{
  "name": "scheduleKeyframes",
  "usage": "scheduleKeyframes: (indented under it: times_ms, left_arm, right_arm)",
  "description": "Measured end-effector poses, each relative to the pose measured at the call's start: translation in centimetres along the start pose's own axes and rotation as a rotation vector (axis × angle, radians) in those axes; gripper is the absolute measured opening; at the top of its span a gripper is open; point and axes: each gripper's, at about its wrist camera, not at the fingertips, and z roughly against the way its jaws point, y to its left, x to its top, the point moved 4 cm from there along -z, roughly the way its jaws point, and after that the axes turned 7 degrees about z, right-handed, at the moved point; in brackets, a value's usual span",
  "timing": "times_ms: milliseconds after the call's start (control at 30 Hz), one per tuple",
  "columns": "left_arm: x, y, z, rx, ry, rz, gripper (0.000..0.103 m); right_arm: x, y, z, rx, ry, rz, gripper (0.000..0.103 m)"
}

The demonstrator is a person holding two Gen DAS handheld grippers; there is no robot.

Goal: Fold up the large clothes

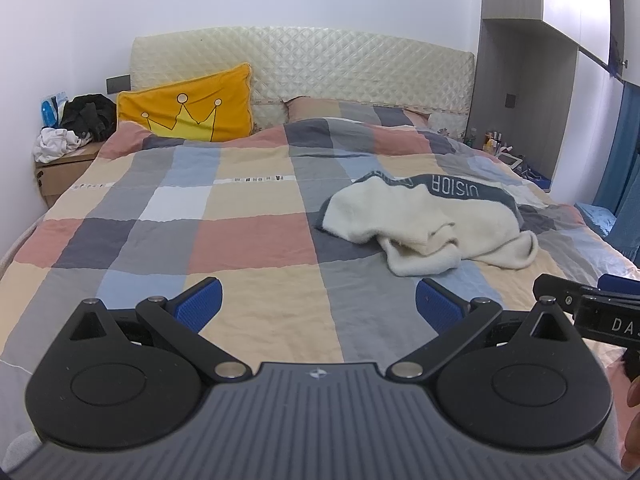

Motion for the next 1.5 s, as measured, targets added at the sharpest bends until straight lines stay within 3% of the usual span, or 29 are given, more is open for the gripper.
scheduleKeyframes:
  times_ms: [1500]
  left_arm:
    - [-0.22,-0.15,-0.76,-0.010,0.025,0.006,0.103]
  right_arm:
    - [-0.71,0.25,-0.37,-0.001,0.007,-0.003,0.103]
